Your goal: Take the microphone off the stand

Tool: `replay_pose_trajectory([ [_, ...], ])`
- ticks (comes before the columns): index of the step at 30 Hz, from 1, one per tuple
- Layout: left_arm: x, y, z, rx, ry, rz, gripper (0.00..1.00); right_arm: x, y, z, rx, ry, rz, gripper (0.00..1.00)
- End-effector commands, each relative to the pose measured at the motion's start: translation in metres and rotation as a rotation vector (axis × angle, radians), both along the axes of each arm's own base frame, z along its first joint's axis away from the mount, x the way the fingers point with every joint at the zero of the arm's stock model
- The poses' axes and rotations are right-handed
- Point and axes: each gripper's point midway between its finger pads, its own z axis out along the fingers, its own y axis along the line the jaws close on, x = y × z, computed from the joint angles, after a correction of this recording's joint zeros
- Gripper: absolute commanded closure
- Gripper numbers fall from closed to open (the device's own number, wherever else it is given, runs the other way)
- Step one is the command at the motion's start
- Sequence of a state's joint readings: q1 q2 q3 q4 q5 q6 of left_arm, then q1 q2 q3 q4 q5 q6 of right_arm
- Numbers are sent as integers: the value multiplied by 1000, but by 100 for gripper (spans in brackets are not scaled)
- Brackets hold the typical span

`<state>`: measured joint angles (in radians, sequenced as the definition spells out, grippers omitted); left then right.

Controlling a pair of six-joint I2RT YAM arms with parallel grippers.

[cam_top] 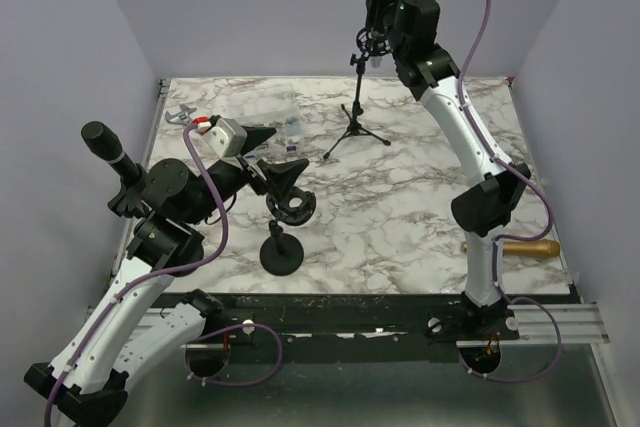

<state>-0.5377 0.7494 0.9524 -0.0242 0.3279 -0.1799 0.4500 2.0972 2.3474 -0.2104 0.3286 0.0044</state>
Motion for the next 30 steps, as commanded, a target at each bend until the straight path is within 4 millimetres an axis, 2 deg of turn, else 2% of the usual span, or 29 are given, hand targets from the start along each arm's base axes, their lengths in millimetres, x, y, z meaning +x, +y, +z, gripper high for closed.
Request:
replay_pose_trajectory([
  [1,0,1,2,-9,-12,0,1,-48,-33,121,95,-253,-56,99],
  [5,0,-1,-1,-8,0,-5,1,-63,-33,148,125,-326,-19,99],
  [12,4,-5,-2,-9,7,-13,1,-81,-37,180,222,-377,4,99],
  [15,6,-5,-4,-9,11,-10,1,-99,-44,194,272,-387,15,99],
  [17,6,-6,-4,-11,16,-14,1,-118,-55,199,308,-368,5,99],
  [18,5,-7,-4,-14,19,-18,1,-122,-58,190,322,-338,0,99],
  [19,5,-7,-4,-17,20,-24,1,-136,-65,191,342,-334,-2,99],
  [20,5,-9,-5,-19,25,-29,1,-141,-67,177,350,-300,-5,99],
  [21,5,-10,-6,-18,31,-34,1,-155,-75,174,369,-291,-11,99],
  [24,6,-14,-9,-16,52,-48,1,-187,-94,139,407,-230,-40,99],
  [25,6,-16,-10,-16,59,-55,1,-204,-105,135,434,-231,-52,99],
  [27,6,-18,-11,-16,67,-65,1,-224,-118,104,448,-189,-80,99],
  [30,6,-19,-12,-14,68,-66,1,-258,-138,77,477,-159,-109,99],
])
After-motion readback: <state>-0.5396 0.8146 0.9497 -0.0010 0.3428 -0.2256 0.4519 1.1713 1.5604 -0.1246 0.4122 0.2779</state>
